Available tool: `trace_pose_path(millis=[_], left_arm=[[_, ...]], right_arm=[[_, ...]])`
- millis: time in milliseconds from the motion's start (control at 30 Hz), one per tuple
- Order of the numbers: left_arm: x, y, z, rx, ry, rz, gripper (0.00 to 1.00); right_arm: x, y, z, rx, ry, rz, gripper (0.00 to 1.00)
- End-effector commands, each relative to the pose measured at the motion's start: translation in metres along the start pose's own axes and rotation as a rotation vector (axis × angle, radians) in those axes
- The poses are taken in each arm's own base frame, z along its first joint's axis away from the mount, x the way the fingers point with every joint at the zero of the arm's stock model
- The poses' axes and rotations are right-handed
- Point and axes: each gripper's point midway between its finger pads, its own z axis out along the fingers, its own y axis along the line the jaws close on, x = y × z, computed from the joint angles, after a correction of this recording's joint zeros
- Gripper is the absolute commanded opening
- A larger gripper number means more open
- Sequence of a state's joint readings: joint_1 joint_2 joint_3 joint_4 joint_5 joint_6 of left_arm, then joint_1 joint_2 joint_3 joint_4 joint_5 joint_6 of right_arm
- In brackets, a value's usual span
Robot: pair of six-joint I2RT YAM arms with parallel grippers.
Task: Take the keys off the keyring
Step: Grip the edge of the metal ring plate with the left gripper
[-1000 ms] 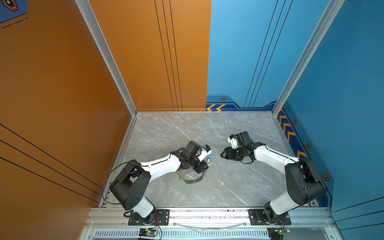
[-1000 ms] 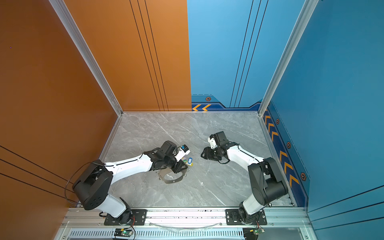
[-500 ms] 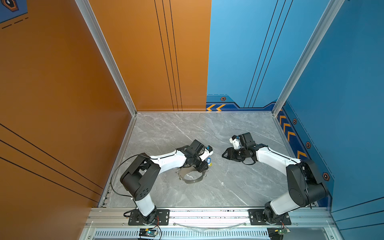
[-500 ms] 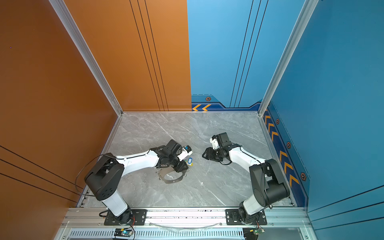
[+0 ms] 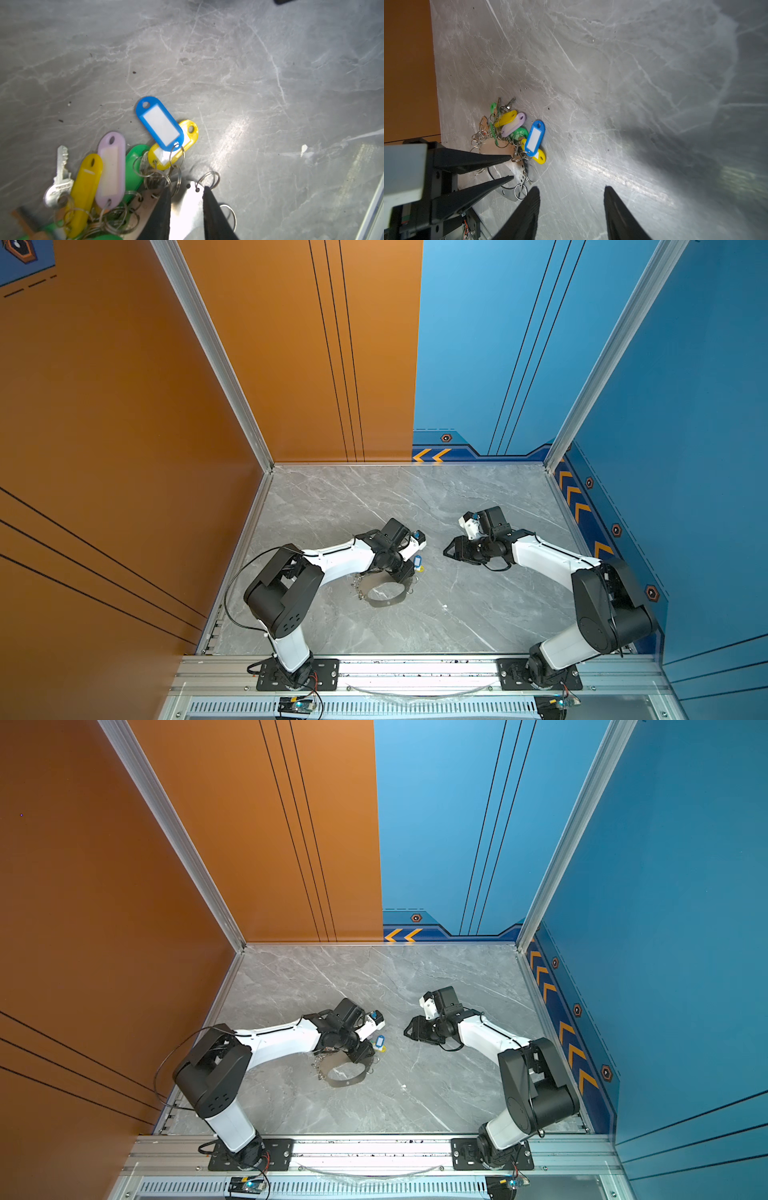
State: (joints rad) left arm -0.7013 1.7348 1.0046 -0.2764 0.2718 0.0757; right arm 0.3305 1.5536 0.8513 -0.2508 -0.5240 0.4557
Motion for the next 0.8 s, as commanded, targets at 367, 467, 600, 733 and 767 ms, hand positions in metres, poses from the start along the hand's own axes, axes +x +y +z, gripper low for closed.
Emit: trace_pose_path(millis=[367,467,600,733,767], left_arm=[[-0.006,0.009,0.005,0.015,0.027,0.018,0.13],[-0.006,0.009,0.003,0.014,0.025,0.016,0.13],[-0.006,0.007,0.002,0.014,0.024,0.021,0.14],[-0.004,0.004,0.004,0.013,0.031,0.032,0.14],[-0.003,0.003,0.004,0.012,0.034,0.036,0.14]], right_arm=[[0.003,0.001,0.005,-0.028,0.012,0.038,0.52],[0.003,0.0,0.005,-0.025,0.01,0.039,0.52],[0.003,0.001,0.006,-0.027,0.015,0.042,0.52],[0.003,0.001,0.007,-0.026,0.015,0.042,0.52],[0.004,0.001,0.007,-0.024,0.017,0.043,0.52]])
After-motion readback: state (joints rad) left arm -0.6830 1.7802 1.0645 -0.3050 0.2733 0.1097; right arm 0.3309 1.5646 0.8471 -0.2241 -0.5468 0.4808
